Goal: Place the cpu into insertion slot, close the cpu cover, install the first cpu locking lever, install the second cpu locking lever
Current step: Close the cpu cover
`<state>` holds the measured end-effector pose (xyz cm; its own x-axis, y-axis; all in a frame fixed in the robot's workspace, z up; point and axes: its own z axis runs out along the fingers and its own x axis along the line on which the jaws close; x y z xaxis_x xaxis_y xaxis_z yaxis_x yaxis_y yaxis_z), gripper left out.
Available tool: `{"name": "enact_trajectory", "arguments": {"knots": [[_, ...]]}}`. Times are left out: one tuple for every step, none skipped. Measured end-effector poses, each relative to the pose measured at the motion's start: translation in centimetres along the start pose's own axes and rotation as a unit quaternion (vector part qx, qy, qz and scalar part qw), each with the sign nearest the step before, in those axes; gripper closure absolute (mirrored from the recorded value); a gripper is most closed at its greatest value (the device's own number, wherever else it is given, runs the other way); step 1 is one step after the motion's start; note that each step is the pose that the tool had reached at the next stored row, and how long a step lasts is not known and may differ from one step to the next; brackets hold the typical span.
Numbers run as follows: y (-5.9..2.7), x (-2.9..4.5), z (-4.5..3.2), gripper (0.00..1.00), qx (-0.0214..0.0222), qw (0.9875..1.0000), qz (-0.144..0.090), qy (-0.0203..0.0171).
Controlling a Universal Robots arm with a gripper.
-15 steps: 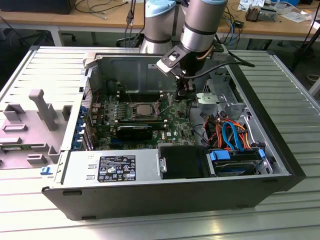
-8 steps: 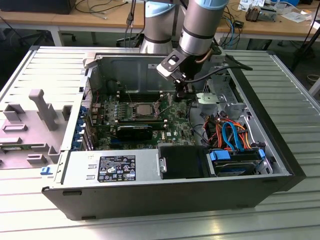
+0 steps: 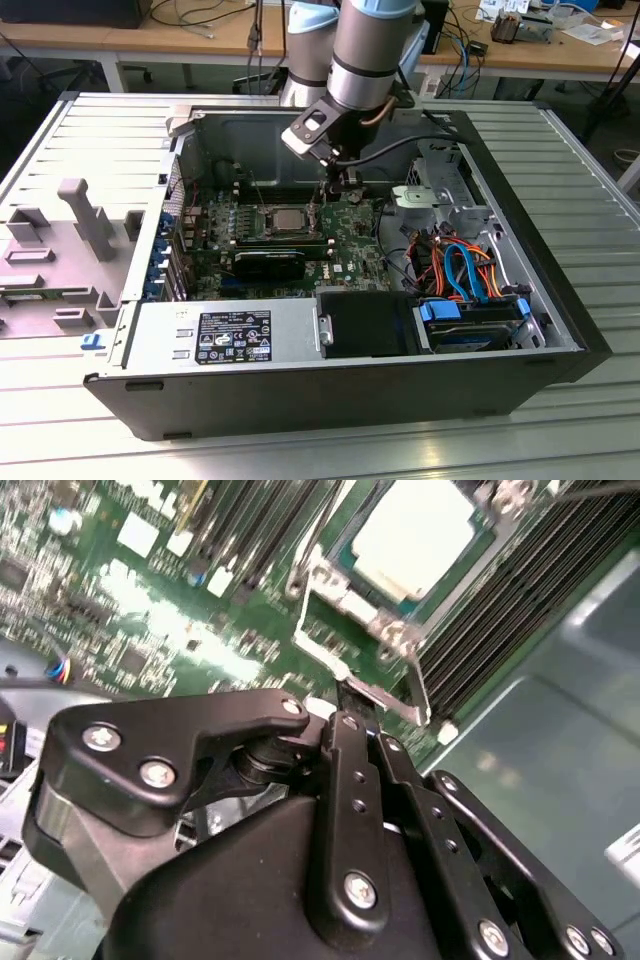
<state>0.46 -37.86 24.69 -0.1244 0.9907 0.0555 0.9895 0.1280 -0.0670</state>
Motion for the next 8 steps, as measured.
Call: {"name": "enact_trajectory", "arguments": {"knots": [[-0.36, 0.05, 0.03, 0.89, -0.0008, 1.0000, 0.000, -0.0001], [-0.78, 0.10, 0.06, 0.89, -0.0016, 1.0000, 0.000, -0.0002], [-1.04, 0.13, 0.08, 0.89, -0.0023, 1.0000, 0.000, -0.0003], [-1.24, 0.11, 0.09, 0.89, -0.0027, 1.0000, 0.000, -0.0003], [-1.29, 0.07, 0.09, 0.89, -0.0027, 1.0000, 0.000, -0.0003], [-1.46, 0.05, 0.10, 0.89, -0.0031, 1.0000, 0.000, -0.0004], [-1.73, 0.05, 0.13, 0.89, -0.0035, 1.0000, 0.000, -0.0004], [-2.35, 0.10, 0.24, 0.89, -0.0041, 1.0000, 0.000, -0.0005]]}}
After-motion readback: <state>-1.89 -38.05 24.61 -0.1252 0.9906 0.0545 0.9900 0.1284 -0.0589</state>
